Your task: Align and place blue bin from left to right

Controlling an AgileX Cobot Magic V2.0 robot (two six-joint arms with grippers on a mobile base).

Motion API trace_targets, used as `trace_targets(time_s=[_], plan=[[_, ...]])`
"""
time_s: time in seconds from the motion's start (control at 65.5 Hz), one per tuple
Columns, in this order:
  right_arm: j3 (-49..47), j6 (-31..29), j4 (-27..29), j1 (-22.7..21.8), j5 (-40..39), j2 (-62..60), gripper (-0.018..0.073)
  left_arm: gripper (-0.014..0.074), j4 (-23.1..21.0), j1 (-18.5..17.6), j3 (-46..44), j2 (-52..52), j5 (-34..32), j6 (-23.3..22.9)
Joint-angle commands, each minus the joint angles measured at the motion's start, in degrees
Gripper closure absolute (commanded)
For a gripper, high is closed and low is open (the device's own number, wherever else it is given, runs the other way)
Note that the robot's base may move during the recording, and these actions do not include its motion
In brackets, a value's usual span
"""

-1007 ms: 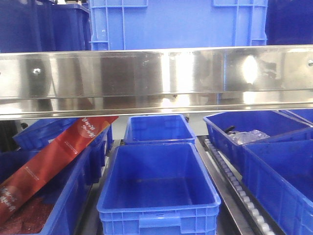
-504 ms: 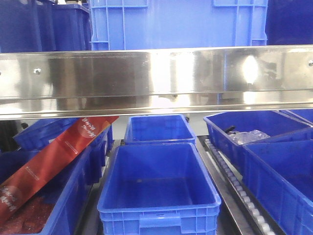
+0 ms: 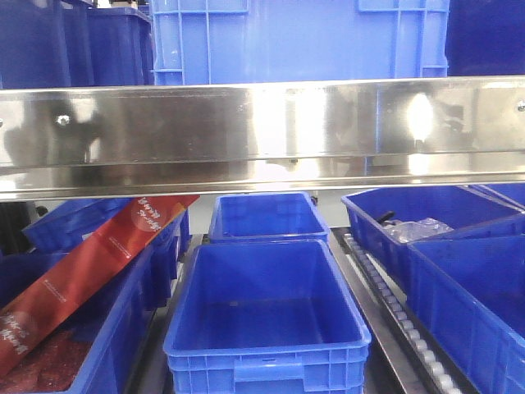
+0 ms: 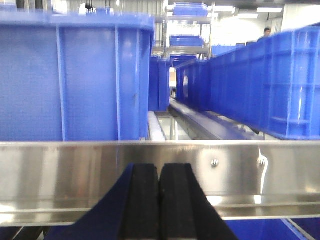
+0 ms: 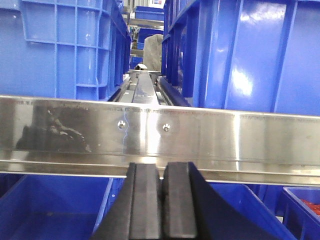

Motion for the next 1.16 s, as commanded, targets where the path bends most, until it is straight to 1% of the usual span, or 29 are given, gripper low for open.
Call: trace_targets(time_s=[0.0, 0.092, 0.198, 1.145], plan=[[0.0, -0.3, 0.2, -0.4, -1.1, -0.2, 0.0638, 0.0707, -0.4, 0.0, 0.1, -0.4, 1.1, 0.0], [0.0, -0.3, 0.2, -0.4, -1.1, -0.2, 0.0638, 0.0707, -0.4, 0.0, 0.1, -0.4, 1.1, 0.0], [0.0, -0.3, 0.2, -0.4, -1.1, -0.2, 0.0638, 0.0707, -0.4, 0.0, 0.1, -0.4, 2.5, 0.0], [0.0, -0.3, 0.2, -0.4, -1.1, -0.2, 0.0638, 0.0707, -0.6, 0.0, 0.1, -0.4, 2.3, 0.0]])
